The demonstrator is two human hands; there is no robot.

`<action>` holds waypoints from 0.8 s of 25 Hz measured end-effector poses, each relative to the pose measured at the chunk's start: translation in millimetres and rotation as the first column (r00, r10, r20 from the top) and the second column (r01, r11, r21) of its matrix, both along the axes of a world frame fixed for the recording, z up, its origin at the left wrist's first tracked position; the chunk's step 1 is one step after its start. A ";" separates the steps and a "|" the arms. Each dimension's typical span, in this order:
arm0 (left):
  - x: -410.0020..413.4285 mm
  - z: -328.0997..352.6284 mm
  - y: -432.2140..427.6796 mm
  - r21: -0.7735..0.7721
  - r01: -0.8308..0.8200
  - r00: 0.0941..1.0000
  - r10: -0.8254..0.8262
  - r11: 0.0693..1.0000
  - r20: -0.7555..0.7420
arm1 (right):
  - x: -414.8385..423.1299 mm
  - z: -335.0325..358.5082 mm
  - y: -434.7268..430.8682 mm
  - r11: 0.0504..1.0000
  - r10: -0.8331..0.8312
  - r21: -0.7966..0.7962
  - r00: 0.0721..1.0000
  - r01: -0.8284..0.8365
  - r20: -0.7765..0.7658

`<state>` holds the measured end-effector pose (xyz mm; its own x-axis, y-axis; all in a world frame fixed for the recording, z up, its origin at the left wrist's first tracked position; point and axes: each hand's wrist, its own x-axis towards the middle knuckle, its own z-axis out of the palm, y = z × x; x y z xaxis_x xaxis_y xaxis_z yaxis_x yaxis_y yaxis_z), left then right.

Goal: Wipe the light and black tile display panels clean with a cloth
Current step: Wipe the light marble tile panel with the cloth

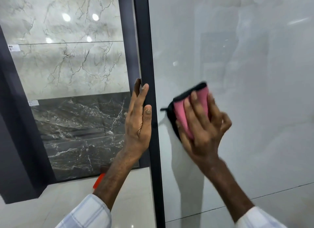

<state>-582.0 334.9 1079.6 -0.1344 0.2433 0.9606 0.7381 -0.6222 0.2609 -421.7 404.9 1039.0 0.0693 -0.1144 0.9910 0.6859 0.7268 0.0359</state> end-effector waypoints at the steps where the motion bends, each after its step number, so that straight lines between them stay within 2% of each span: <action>1: -0.4 -2.6 0.2 0.007 0.004 1.000 -0.004 1.000 -0.004 | -7.8 -40.1 -6.1 0.999 0.005 -0.043 0.999 -0.003 0.054; 4: -1.1 -14.4 0.2 -0.005 0.013 1.000 -0.013 1.000 -0.018 | -11.1 -123.5 -24.1 0.998 -0.008 -0.062 0.975 0.023 0.224; 6: 0.2 -21.7 0.2 -0.017 0.012 1.000 -0.012 1.000 -0.020 | -2.4 -101.3 -19.5 1.000 0.017 -0.028 0.959 -0.009 0.282; 9: 3.2 -25.4 0.7 -0.021 0.005 1.000 -0.005 1.000 0.002 | 7.2 -16.7 -11.7 1.000 0.020 -0.023 0.988 -0.016 0.152; 11: 3.7 -29.1 0.5 -0.022 -0.006 1.000 0.006 1.000 -0.005 | 3.5 9.9 -7.0 0.999 0.019 -0.034 0.999 -0.018 0.034; 13: 0.7 -35.7 -1.3 -0.036 0.008 1.000 -0.009 0.999 -0.009 | -5.8 -21.0 -10.7 0.998 0.017 -0.060 0.999 -0.016 0.029; 17: -2.4 -51.2 -6.1 -0.077 0.023 0.999 -0.025 0.997 -0.020 | -25.3 -175.5 -41.8 0.967 -0.003 -0.251 0.987 0.044 0.163; 18: -1.4 -54.6 -6.7 -0.083 0.022 0.999 -0.024 0.996 -0.022 | -25.4 -195.8 -45.3 0.958 -0.013 -0.279 0.982 0.067 0.190; 20: 0.4 -59.7 -5.7 -0.087 0.025 1.000 -0.025 0.996 -0.007 | -19.0 -184.6 -40.9 0.956 -0.029 -0.281 0.978 0.088 0.206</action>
<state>-581.6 329.2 1019.9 -0.1200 0.3293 0.9366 0.7248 -0.6156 0.3094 -440.7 364.0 854.4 -0.1288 0.1786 0.9755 0.7279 0.6851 -0.0294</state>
